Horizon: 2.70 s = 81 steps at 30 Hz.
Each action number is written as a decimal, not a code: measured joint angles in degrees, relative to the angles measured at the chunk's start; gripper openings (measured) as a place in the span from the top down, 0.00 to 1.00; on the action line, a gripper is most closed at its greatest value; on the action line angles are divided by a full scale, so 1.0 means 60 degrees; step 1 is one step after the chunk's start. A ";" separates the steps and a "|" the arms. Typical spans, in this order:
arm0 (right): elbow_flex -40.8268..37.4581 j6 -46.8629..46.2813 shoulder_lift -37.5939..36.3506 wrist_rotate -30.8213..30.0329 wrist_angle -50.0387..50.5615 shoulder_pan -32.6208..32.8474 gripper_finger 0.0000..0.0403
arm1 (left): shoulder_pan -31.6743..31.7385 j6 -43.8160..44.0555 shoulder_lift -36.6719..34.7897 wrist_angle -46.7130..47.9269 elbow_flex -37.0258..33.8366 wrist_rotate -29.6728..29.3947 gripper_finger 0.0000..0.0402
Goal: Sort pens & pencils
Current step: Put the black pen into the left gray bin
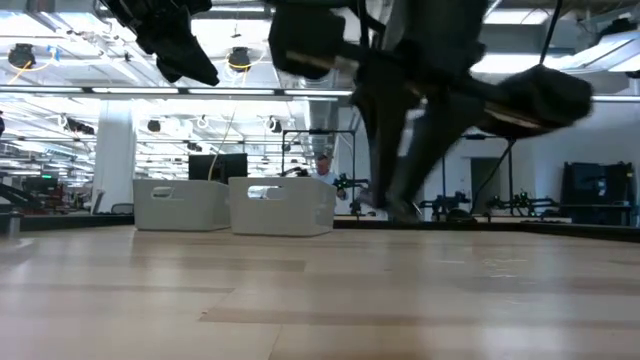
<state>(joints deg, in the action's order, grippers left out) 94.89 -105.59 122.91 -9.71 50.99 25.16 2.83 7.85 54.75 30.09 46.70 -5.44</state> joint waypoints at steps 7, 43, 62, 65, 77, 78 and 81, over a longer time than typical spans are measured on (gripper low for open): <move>0.0025 0.1184 -0.0664 -0.1065 -0.0016 -0.0367 0.83 | 0.0000 0.0044 -0.0002 -0.0006 0.0000 0.0001 0.77; 0.0051 1.1755 -0.4765 -0.3895 -0.0967 -0.2468 0.83 | 0.0947 0.4805 0.2632 -1.0404 0.0007 0.2956 0.77; 0.0047 1.2114 -0.4753 -0.3862 -0.1160 -0.2670 0.83 | 0.0947 0.4365 0.2628 -1.0015 0.0007 0.2004 0.77; 0.0047 1.2114 -0.4753 -0.3858 -0.1164 -0.2716 0.83 | 0.0947 0.4053 0.2628 -1.0047 0.0007 0.2009 0.77; 0.0047 1.2110 -0.4753 -0.3859 -0.1374 -0.2719 0.83 | 0.0947 0.4080 0.2628 -1.0047 0.0007 0.1497 0.60; 0.0047 1.2110 -0.4753 -0.3862 -0.1371 -0.2725 0.83 | 0.0947 0.4084 0.2628 -1.0050 0.0007 0.1443 0.58; 0.0047 1.2106 -0.4753 -0.3858 -0.1371 -0.2781 0.83 | 0.0947 0.4094 0.2628 -1.0054 0.0007 0.1257 0.51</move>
<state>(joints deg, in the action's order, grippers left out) 95.18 -32.95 94.39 -32.86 42.76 8.47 8.51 32.42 70.52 -30.24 46.74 2.10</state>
